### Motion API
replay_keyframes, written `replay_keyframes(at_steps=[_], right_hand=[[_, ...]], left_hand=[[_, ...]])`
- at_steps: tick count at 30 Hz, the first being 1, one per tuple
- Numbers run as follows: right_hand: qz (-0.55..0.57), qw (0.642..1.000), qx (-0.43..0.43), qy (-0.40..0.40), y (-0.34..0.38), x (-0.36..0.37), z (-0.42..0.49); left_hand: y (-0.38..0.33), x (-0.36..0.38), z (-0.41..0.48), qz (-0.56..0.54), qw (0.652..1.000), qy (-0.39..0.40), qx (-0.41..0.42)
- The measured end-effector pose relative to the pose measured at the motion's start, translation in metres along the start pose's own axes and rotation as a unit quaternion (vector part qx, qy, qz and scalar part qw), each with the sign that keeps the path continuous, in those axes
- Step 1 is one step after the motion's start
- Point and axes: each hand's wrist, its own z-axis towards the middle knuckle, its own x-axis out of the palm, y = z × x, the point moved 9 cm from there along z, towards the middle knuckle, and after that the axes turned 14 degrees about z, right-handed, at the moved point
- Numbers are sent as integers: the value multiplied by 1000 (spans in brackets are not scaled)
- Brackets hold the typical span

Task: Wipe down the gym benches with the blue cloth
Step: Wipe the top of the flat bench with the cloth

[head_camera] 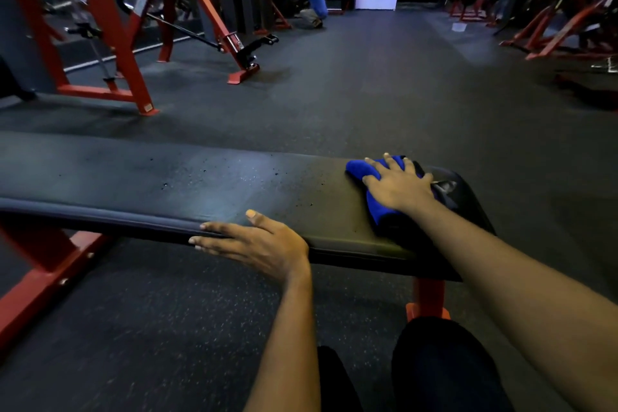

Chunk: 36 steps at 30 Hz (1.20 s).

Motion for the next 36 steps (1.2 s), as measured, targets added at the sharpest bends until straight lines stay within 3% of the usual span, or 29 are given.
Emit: replay_keyframes(at_steps=[3, 7, 11, 18, 22, 27, 29, 32, 36], right_hand=[[-19, 999, -33, 16, 8, 4, 14], [-32, 993, -108, 39, -6, 3, 14], [-11, 998, -60, 9, 6, -3, 39], [-41, 982, -173, 58, 4, 2, 50], [-41, 988, -151, 20, 32, 5, 62], [-46, 955, -279, 85, 28, 13, 53], [-35, 963, -249, 96, 30, 10, 63], [-39, 974, -219, 51, 56, 13, 67], [-41, 930, -352, 92, 60, 27, 44]], left_hand=[[-11, -9, -3, -64, 997, 21, -23], [-11, -7, 1, -50, 998, 38, -12], [-17, -11, 0, -47, 998, 42, -14], [6, -8, 50, -38, 983, 19, -180], [1, -11, 46, -7, 986, 10, -165], [5, -9, 49, -17, 988, 3, -155], [7, -11, 48, -16, 988, 0, -154], [4, -12, 46, -11, 988, -2, -153], [3, -13, 46, -16, 989, -4, -147]])
